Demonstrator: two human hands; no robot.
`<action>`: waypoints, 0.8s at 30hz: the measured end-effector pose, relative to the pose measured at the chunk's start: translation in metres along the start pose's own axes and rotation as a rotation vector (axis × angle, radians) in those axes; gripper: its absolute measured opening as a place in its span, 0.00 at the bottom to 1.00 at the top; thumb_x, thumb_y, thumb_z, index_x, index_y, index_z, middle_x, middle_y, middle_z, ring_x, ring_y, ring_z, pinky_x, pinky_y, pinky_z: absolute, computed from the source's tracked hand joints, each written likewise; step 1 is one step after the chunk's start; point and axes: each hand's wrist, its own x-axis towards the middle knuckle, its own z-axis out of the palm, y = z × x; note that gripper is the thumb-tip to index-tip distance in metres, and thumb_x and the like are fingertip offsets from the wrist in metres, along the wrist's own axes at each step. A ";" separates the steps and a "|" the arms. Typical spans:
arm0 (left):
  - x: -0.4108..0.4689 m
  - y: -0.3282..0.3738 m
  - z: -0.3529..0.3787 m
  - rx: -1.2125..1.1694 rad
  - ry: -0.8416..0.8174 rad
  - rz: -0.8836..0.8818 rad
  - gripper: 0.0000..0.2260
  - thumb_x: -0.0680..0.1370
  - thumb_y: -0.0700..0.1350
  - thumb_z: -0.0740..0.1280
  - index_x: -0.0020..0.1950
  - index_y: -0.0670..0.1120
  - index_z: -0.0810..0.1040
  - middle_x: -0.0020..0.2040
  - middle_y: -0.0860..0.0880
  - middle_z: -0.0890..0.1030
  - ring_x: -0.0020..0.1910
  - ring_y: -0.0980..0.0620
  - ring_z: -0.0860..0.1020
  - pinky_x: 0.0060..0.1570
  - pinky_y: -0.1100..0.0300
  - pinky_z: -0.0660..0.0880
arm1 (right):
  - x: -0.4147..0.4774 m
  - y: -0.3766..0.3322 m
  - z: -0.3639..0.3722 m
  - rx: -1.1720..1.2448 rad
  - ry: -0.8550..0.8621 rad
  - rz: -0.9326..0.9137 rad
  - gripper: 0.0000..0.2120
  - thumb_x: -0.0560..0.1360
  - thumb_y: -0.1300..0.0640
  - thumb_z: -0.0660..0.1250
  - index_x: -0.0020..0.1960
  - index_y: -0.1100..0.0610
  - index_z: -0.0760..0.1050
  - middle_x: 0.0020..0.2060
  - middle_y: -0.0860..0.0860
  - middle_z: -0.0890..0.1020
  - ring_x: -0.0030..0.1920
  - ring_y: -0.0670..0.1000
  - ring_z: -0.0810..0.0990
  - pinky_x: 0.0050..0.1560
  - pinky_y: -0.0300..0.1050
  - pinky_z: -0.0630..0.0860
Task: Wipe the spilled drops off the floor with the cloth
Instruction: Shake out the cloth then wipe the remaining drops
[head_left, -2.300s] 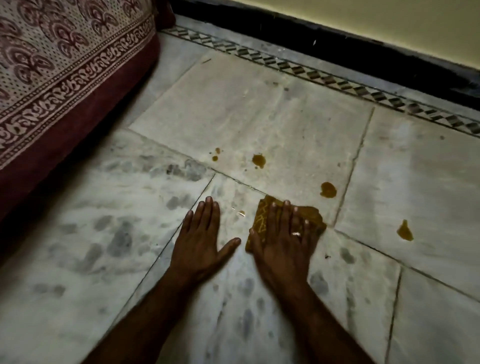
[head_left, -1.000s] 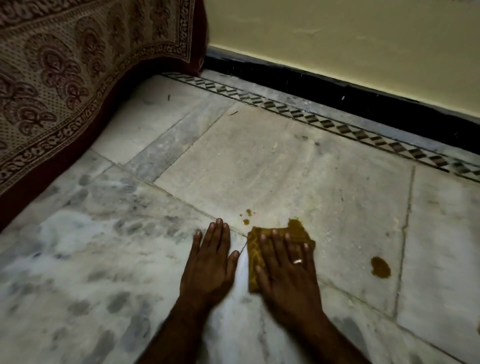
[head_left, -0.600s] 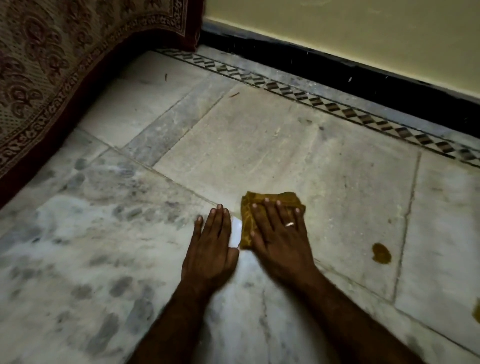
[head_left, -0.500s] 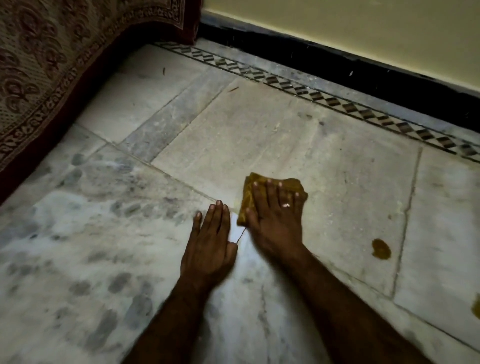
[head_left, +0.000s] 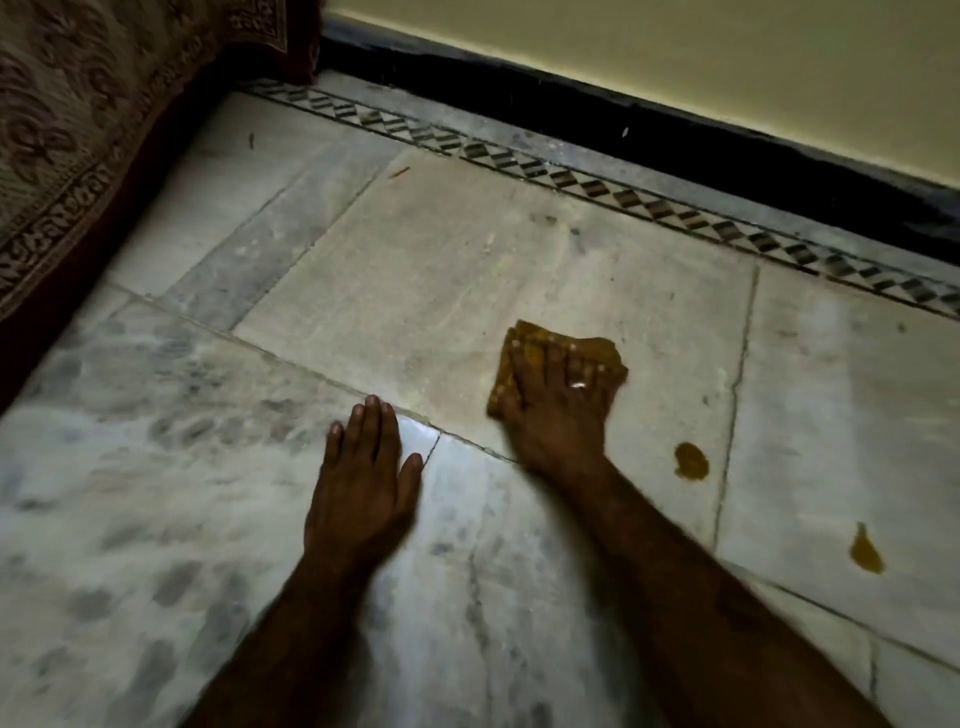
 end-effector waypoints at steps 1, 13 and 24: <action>0.000 0.000 0.000 0.005 -0.002 0.000 0.31 0.81 0.55 0.49 0.79 0.38 0.59 0.80 0.40 0.58 0.80 0.44 0.57 0.78 0.45 0.51 | -0.006 -0.011 0.000 0.021 0.007 -0.055 0.29 0.82 0.39 0.50 0.81 0.44 0.56 0.81 0.55 0.59 0.81 0.63 0.55 0.76 0.72 0.42; 0.022 0.108 0.009 -0.026 -0.055 0.102 0.32 0.80 0.55 0.41 0.80 0.41 0.57 0.81 0.42 0.57 0.80 0.44 0.56 0.78 0.45 0.48 | -0.066 0.042 -0.003 -0.032 0.035 0.026 0.28 0.83 0.39 0.45 0.82 0.41 0.45 0.83 0.52 0.50 0.82 0.59 0.47 0.77 0.68 0.40; 0.025 0.198 0.027 -0.052 -0.133 0.276 0.34 0.78 0.58 0.34 0.81 0.42 0.44 0.82 0.44 0.44 0.81 0.48 0.43 0.78 0.51 0.38 | -0.126 0.163 -0.017 -0.062 0.060 0.348 0.30 0.83 0.38 0.47 0.83 0.42 0.46 0.82 0.56 0.56 0.81 0.62 0.52 0.77 0.70 0.46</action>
